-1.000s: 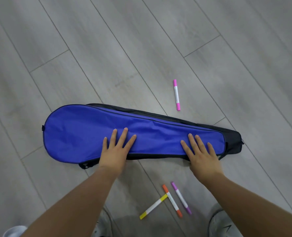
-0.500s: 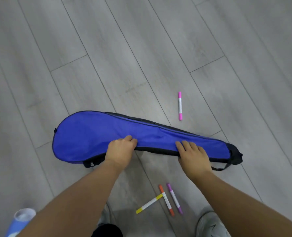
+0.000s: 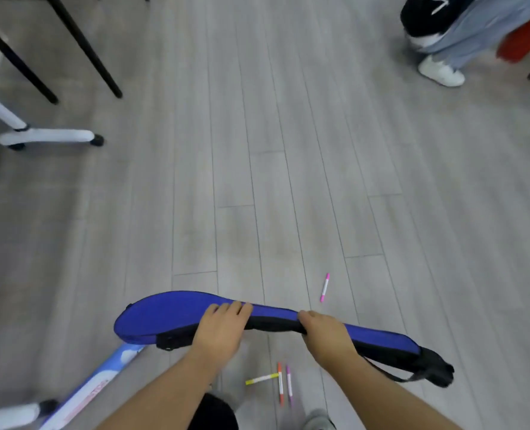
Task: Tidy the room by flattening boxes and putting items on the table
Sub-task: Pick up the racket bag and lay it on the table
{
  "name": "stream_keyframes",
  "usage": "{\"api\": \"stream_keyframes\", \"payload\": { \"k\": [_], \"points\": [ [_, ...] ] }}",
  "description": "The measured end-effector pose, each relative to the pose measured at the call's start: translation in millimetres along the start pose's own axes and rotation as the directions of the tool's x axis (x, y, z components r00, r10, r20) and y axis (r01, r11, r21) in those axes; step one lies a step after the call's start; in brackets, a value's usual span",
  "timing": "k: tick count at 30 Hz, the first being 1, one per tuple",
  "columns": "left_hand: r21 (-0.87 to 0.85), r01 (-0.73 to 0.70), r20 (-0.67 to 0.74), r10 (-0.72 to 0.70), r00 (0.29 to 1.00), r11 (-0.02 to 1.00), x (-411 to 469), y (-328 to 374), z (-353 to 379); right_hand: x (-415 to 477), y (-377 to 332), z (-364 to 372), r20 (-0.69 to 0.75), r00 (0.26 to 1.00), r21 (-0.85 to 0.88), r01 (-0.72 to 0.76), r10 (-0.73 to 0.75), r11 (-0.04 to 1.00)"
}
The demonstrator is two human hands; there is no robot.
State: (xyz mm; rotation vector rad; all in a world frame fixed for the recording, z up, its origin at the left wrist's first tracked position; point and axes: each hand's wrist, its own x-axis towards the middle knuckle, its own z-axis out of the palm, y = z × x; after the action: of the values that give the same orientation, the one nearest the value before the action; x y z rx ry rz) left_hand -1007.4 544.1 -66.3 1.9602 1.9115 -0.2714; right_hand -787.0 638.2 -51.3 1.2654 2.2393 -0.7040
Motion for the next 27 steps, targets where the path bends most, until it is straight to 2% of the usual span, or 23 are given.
{"api": "stream_keyframes", "payload": {
  "k": [2, 5, 11, 16, 20, 27],
  "points": [
    [-0.014, 0.044, -0.049, -0.045, 0.998, 0.999, -53, -4, -65, -44, -36, -63, -0.008, 0.999, -0.023, 0.039, -0.039, 0.999],
    [0.058, 0.111, -0.126, -0.103, 0.987, 0.992, -126, -12, -151, -98, -89, -146, -0.044, 0.992, -0.059, 0.120, -0.123, 0.991],
    [0.006, 0.329, -0.190, -0.322, 0.928, 0.944, -226, -56, -256, -150, -195, -259, -0.052, 0.953, -0.192, 0.284, -0.299, 0.939],
    [-0.082, 0.390, -0.208, -0.399, 0.893, 0.917, -248, -130, -319, -139, -288, -339, -0.096, 0.913, -0.363, 0.338, -0.396, 0.868],
    [-0.220, 0.415, -0.218, -0.460, 0.861, 0.883, -260, -190, -379, -117, -364, -391, -0.151, 0.886, -0.406, 0.349, -0.439, 0.845],
    [-0.302, 0.435, -0.214, -0.505, 0.836, 0.848, -282, -303, -462, -79, -492, -446, -0.271, 0.729, -0.515, 0.442, -0.629, 0.734]
  ]
}}
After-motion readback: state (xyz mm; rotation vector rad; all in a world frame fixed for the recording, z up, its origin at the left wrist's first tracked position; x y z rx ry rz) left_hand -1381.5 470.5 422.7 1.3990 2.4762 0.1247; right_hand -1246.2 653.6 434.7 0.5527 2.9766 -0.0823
